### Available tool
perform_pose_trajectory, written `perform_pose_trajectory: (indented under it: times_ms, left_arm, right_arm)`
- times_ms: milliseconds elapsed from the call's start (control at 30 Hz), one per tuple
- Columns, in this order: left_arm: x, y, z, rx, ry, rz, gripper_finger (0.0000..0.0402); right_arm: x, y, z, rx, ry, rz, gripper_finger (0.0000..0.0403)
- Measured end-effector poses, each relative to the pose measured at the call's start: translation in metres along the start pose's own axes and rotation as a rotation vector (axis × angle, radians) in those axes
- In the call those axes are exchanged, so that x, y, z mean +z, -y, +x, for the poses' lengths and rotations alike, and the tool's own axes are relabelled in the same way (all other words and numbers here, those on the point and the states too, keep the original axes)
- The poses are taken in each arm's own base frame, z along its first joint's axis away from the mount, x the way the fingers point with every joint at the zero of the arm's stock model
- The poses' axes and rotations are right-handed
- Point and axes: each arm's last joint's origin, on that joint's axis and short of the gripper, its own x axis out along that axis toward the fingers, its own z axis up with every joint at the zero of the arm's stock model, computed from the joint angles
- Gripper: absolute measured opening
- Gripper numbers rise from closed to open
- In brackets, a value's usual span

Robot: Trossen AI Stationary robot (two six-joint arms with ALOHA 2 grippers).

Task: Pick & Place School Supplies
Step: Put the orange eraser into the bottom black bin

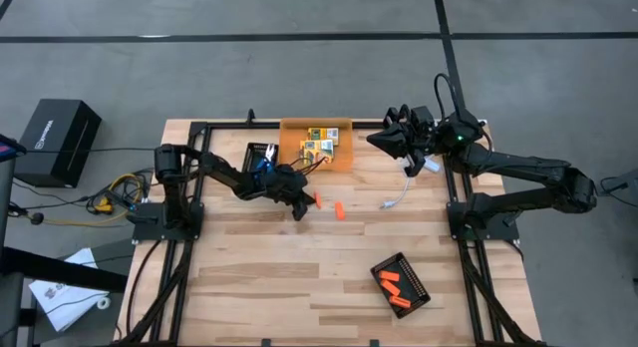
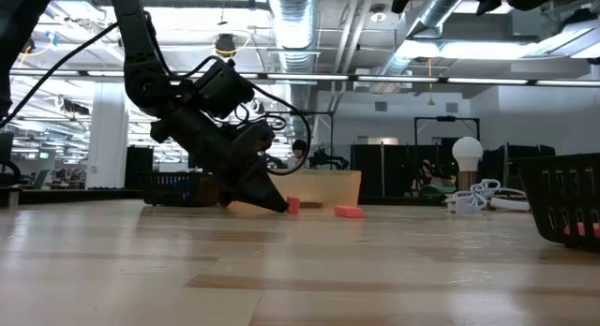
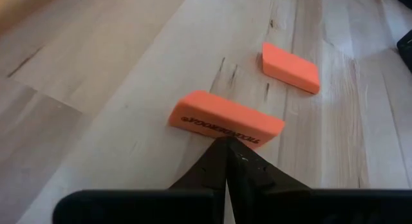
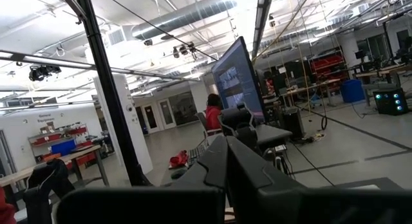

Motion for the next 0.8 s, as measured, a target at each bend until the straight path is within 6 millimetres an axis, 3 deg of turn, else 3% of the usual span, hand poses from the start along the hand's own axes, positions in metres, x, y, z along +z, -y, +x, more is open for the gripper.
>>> perform_pose_trajectory:
  times_ms: [500,800]
  left_arm:
    - [0.000,0.003,-0.003,-0.020,-0.026,-0.015,0.0001]
    - [0.009,0.016,-0.049,-0.001,-0.141,0.072,0.0001]
  right_arm:
    - [-0.001,0.000,0.000,0.017,-0.017,0.012,0.0000]
    - [0.008,-0.002,0.001,0.028,0.003,-0.013,0.0000]
